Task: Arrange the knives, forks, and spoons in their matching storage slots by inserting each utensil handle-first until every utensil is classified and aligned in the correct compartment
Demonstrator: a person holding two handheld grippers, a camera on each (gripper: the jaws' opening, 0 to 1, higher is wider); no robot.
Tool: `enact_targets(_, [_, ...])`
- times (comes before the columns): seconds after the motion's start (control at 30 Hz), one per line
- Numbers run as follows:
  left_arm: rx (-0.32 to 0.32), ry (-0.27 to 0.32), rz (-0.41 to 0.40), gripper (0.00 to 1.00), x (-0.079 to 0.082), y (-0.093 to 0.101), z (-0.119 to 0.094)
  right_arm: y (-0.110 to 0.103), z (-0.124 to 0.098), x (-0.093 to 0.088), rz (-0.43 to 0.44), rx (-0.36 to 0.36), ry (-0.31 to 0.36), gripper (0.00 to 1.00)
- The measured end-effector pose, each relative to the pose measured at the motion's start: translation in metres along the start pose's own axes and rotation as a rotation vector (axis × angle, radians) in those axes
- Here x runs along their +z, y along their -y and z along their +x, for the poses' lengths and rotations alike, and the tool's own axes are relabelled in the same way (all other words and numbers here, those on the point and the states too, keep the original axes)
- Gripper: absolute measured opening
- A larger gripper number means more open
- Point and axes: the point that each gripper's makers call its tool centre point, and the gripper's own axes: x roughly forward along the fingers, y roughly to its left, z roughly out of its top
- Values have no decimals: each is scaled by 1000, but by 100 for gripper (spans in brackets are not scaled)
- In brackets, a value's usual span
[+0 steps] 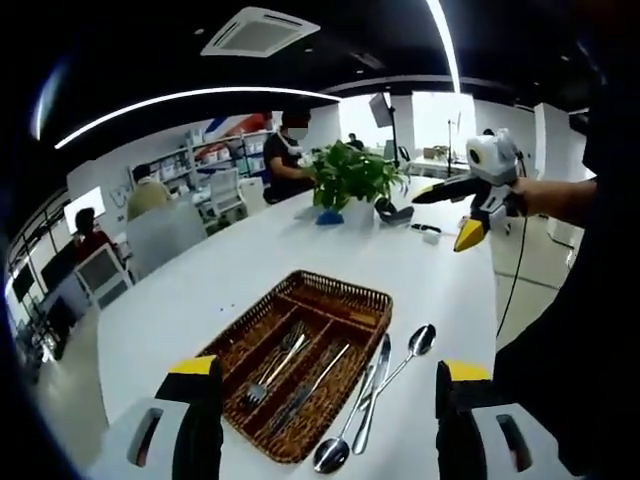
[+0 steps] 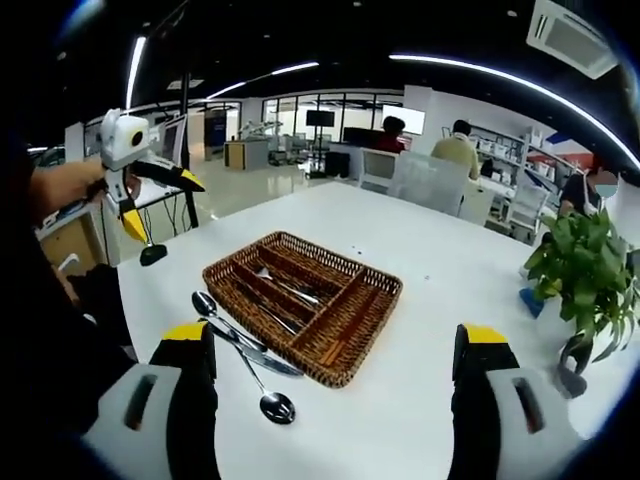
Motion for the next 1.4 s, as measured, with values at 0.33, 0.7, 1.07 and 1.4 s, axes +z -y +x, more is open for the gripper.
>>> enact_targets(0.33, [-112, -78, 56, 85, -13, 27, 31, 4, -2, -7, 13, -2, -4, 100])
enact_targets(0.7, [-151, -165, 84, 70, -43, 35, 55, 8, -5, -14, 27, -15, -10, 100])
enact_targets(1.07, [-213, -270, 48, 56, -90, 48, 80, 9, -2, -15, 19, -14, -19, 100])
enact_targets(1.4, [-231, -325, 38, 44, -116, 51, 94, 6, -1, -15, 17, -7, -24, 100])
